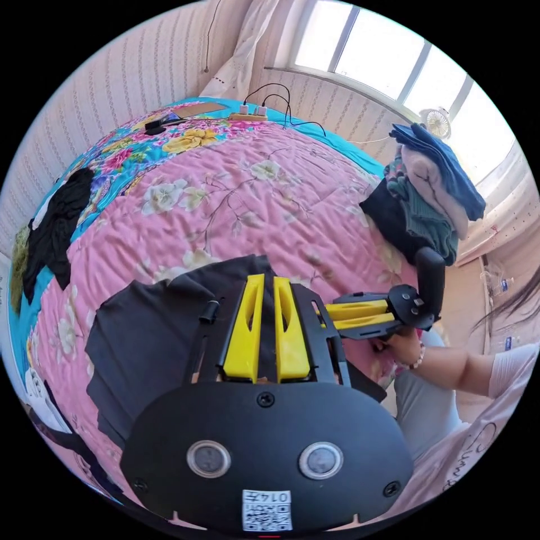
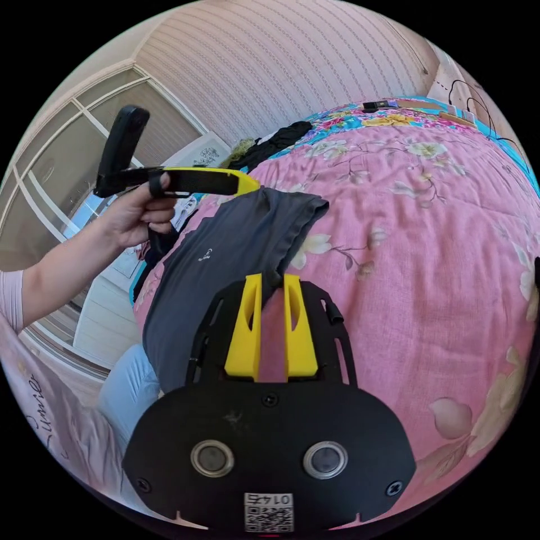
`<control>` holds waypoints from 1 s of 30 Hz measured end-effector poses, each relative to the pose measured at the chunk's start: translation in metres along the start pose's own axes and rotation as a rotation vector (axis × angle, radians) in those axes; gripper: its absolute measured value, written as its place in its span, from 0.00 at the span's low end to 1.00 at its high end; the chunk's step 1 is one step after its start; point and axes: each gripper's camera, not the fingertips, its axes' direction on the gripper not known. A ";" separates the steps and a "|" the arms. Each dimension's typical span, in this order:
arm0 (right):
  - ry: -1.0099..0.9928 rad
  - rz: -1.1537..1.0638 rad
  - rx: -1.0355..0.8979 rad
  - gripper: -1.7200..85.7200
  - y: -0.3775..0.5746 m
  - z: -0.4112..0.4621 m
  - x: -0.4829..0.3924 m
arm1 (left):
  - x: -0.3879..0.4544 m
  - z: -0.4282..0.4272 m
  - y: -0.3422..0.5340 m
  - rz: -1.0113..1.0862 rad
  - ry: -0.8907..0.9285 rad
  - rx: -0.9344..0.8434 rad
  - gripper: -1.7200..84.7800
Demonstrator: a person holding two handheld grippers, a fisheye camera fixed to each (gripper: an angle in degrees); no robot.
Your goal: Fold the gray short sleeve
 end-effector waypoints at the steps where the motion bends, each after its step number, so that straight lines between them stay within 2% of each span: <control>1: -0.020 0.005 0.004 0.07 -0.001 0.000 0.003 | 0.000 0.008 -0.008 -0.003 -0.006 -0.012 0.08; 5: -0.079 0.022 -0.008 0.05 -0.011 0.006 0.018 | 0.000 0.064 -0.049 -0.004 -0.031 -0.120 0.09; 8: -0.095 0.023 -0.011 0.05 -0.017 0.013 0.024 | 0.001 0.095 -0.059 0.023 -0.114 -0.212 0.03; 14: -0.105 0.018 0.011 0.04 -0.030 0.021 0.033 | 0.005 0.079 -0.083 0.079 -0.054 -0.050 0.01; 18: -0.077 0.076 -0.014 0.04 -0.038 0.040 0.047 | -0.002 0.107 -0.089 0.080 -0.055 -0.155 0.02; 20: -0.079 0.099 -0.046 0.04 -0.044 0.055 0.054 | -0.009 0.109 -0.088 0.046 -0.044 -0.151 0.03; 25: -0.101 0.121 -0.054 0.04 -0.054 0.086 0.062 | -0.027 0.071 -0.091 0.074 -0.030 -0.171 0.08; 30: -0.096 0.120 -0.041 0.04 -0.064 0.122 0.060 | -0.071 -0.041 -0.046 0.062 -0.108 0.013 0.09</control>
